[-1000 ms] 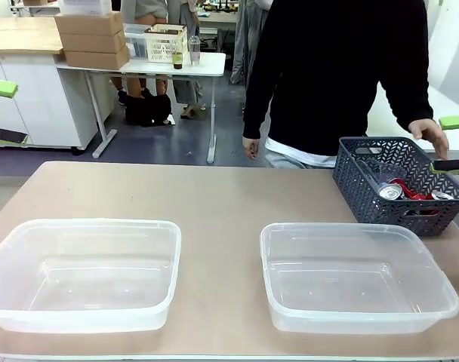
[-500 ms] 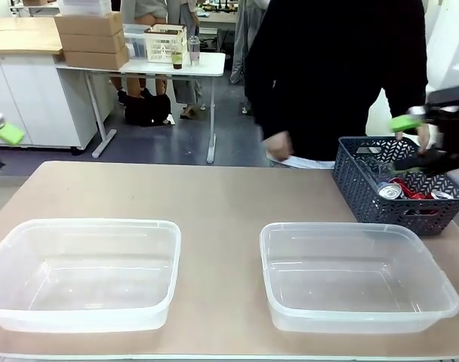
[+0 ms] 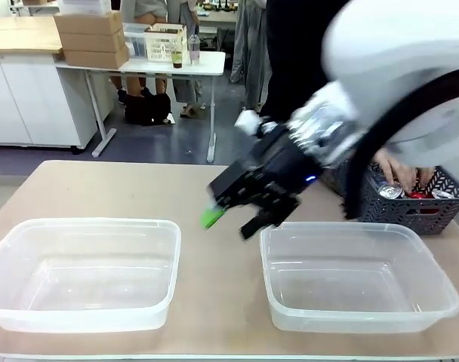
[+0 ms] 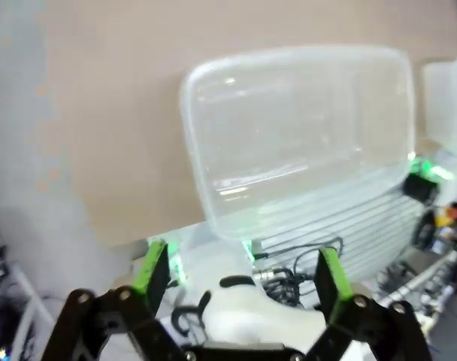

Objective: Sort the waste into each basket.
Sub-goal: Pick up the Organizing box on the left side of the table and lift it.

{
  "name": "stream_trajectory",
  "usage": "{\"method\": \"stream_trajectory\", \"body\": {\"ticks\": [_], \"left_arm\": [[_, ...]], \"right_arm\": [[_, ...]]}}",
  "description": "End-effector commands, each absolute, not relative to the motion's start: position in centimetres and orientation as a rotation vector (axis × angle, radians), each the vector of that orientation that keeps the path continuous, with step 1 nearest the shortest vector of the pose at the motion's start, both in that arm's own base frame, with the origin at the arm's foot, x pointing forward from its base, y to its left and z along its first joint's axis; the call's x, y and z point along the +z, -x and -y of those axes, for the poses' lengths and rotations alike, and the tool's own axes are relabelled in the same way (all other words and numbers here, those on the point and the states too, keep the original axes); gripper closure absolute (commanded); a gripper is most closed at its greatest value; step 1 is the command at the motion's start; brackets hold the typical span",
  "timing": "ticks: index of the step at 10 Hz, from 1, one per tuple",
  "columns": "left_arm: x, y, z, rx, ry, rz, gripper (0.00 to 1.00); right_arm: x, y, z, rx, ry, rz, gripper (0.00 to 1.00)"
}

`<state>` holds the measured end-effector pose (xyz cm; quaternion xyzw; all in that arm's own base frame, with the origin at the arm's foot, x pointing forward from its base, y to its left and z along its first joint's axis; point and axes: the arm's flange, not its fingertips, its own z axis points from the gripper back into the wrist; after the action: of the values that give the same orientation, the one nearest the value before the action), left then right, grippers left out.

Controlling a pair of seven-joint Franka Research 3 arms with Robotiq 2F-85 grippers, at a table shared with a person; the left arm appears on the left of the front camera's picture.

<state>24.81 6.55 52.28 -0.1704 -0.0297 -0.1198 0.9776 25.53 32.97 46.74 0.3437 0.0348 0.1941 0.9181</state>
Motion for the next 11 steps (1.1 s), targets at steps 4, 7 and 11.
{"method": "stream_trajectory", "body": {"ticks": [4, 7, 11], "left_arm": [[49.6, -24.5, -5.6, -0.264, 0.389, 0.045, 0.00], [46.9, -24.9, -4.3, -0.281, 0.418, 0.043, 0.00], [36.7, -22.9, -3.3, -0.116, 0.195, -0.126, 0.00]], "right_arm": [[46.7, -25.5, -33.0, 0.399, -0.707, -0.072, 0.00], [45.3, -26.2, -40.4, 0.034, -0.465, -0.197, 0.00], [42.1, -28.1, -49.3, -0.259, -0.209, -0.179, 0.00]]}}
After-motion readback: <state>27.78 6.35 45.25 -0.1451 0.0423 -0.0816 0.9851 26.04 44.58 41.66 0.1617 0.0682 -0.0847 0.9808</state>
